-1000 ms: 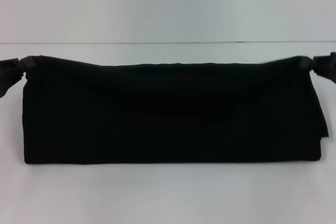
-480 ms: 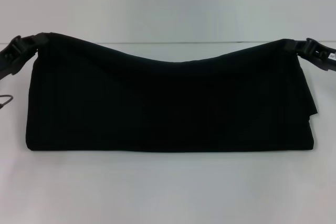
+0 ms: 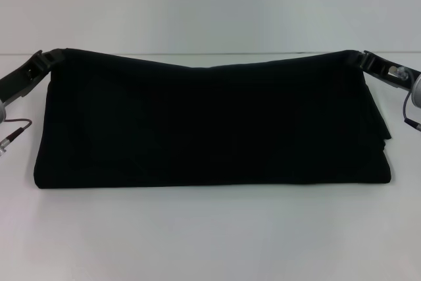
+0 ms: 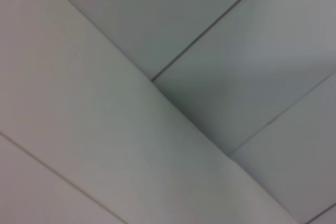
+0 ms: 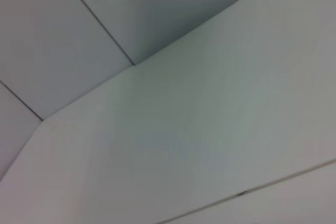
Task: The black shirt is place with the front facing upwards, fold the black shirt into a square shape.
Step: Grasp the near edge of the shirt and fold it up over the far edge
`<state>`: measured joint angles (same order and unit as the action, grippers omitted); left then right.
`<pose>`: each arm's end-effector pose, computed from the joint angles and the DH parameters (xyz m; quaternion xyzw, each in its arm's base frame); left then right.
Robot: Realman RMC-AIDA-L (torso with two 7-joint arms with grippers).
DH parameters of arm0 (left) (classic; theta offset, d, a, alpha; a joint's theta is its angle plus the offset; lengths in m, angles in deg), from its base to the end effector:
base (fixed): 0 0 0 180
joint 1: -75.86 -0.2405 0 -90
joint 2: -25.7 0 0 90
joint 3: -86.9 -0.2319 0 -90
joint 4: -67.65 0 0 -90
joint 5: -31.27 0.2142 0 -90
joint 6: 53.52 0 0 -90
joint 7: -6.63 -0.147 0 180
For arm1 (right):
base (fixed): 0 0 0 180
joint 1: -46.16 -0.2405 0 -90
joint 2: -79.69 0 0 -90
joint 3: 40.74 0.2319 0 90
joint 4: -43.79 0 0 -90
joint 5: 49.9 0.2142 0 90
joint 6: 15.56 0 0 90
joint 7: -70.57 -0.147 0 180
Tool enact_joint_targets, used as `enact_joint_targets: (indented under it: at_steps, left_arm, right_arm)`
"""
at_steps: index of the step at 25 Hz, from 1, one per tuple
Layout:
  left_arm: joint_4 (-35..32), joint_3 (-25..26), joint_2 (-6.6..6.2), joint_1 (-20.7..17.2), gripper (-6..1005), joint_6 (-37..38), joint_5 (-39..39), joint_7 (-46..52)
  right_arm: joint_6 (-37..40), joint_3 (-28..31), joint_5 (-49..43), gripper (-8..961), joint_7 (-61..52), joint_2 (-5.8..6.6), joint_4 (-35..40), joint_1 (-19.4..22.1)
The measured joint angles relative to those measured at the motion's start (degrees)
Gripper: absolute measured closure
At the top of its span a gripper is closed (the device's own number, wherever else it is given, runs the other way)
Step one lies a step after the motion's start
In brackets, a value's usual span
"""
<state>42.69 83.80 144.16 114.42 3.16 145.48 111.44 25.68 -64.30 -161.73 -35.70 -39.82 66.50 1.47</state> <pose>-0.3125 0.3976 0.0563 -0.6062 -0.5817 -0.4063 0.3593 0.2705 0.4354 0.0141 -0.6844 0.5536 0.2938 0.3724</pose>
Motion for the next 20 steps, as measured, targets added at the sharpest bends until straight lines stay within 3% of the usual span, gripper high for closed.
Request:
enact_joint_targets:
  at_steps: [5,14,20]
  left_arm:
    - [0.09,0.01,1.00,0.52,959,-2.58,-0.05,-1.80]
    - [1.40,0.03,1.29,1.06,935,-5.73,-0.67,-3.43]
    - [2.65,0.06,1.82,1.06,918,-9.20,-4.27,-3.99]
  right_arm:
    - [-3.02,-0.12,3.16,811,2.91,-0.19,-1.86,-0.84]
    - [-8.29,-0.10,3.88,802,5.01,-0.60,-3.69,-2.01]
    - [-8.18,-0.08,9.09,796,12.84,-0.67,-5.21,-2.10]
